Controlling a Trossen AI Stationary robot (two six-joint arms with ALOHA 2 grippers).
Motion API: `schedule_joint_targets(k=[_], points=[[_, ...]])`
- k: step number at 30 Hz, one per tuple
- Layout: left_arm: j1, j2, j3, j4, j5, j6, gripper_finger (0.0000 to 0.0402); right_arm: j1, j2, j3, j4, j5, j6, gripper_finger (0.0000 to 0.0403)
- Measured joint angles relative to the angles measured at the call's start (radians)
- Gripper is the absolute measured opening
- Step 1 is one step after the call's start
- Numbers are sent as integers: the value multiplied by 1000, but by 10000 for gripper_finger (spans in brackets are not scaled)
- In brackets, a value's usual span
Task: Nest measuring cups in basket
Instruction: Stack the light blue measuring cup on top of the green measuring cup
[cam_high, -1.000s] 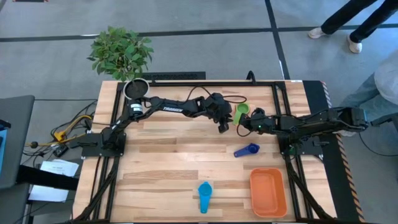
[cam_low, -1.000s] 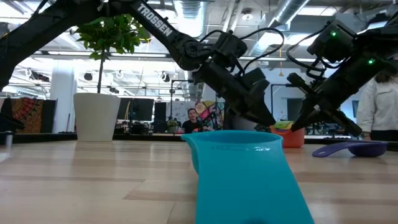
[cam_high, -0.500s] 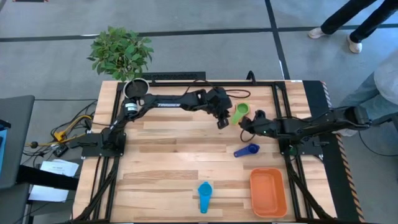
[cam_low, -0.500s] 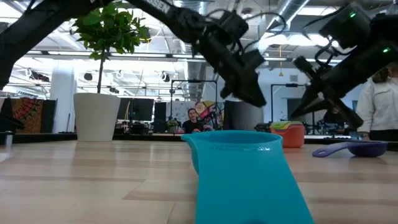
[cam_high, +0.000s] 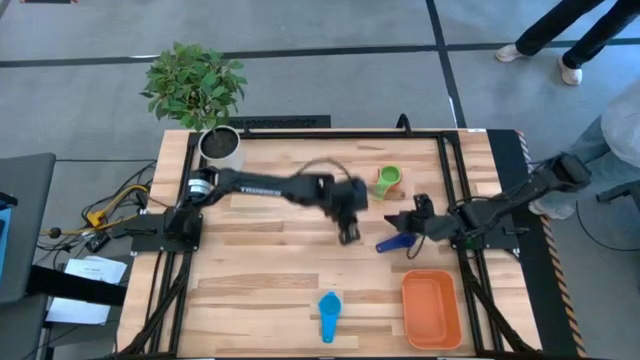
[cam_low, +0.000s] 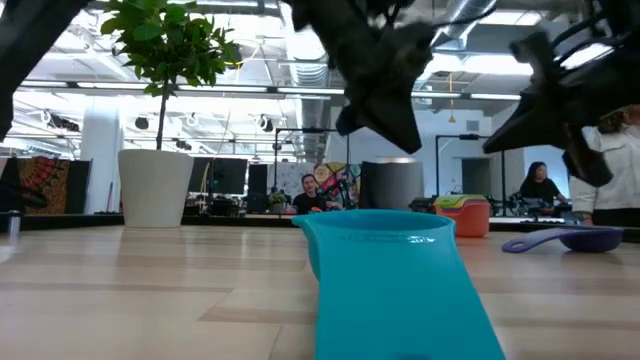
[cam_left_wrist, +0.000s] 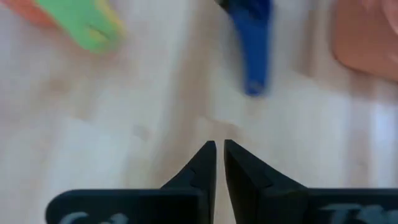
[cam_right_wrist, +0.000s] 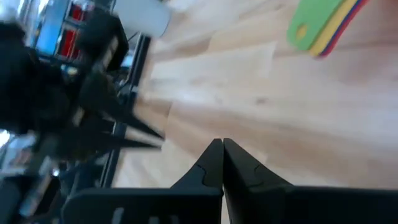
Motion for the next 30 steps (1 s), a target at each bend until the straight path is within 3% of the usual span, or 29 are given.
schedule_joint_targets(k=[8, 12, 22, 25, 30], points=[[-221, -10, -1, -66, -110, -227, 28, 169, 0, 0, 18, 74, -2, 19], [-282, -10, -19, -79, -159, -321, 28, 212, 0, 0, 57, 58, -76, 22], [-337, -9, -127, -53, -109, -533, 30, 312, 1, 0, 83, 77, -94, 46], [-358, -8, -137, -57, -105, -595, 50, 327, 1, 0, 82, 88, -83, 46], [-403, -7, -137, -66, -103, -639, 121, 337, 1, 0, 68, 89, -79, 46]])
